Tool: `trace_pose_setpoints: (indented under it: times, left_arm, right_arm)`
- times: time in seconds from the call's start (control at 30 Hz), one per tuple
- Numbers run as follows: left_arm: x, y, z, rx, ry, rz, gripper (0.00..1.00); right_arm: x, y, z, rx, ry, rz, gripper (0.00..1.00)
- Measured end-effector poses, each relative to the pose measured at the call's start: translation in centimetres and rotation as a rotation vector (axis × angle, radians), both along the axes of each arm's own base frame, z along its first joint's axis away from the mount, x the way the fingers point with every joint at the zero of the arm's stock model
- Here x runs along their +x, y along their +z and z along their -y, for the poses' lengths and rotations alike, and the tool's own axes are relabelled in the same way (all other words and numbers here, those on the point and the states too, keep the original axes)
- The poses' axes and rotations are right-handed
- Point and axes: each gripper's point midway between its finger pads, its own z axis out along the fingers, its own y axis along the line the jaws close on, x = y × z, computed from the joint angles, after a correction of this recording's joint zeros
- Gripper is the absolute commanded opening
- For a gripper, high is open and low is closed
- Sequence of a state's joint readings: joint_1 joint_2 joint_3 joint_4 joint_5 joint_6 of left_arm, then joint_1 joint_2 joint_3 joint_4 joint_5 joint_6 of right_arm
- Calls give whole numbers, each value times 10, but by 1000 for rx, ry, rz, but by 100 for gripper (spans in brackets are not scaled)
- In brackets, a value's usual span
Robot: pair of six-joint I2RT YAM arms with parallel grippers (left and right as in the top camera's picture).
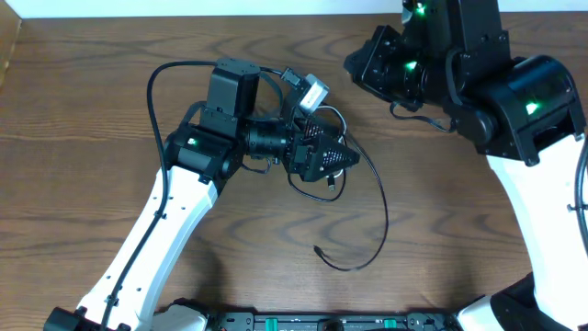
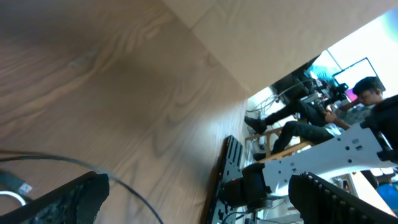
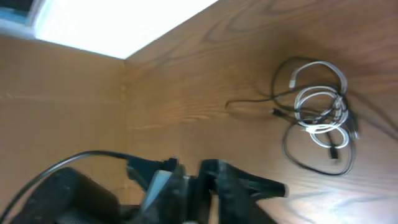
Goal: Untangle cables
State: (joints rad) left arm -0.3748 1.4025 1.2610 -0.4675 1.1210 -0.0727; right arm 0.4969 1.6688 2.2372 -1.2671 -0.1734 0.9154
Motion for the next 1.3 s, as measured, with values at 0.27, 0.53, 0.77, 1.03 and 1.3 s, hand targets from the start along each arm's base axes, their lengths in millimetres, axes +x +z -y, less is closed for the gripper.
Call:
trace_pose_setpoints:
  times: [0.27,0.53,0.77,1.03,1.3]
  left_arm:
    - [37,-50,-43,240,399,-261,98]
    - [32,-75,-64,326,575,-500,98]
    - [19,-100,-88,468,706,-617,98]
    - [9,-132,-154,691,1111,-768,98]
    - [4,-137,-181,763,1238,-792,98]
  right_arm:
    - [12,-29,79,-183,-214,-81,86]
    - [19,-40,143,-336,-299,-96,99]
    - [1,-82,146,-521,-97,-193,99]
    - [-18,-184,98,-622,333,-297,99]
    - [-32,-284,62,-640,519,-290,92]
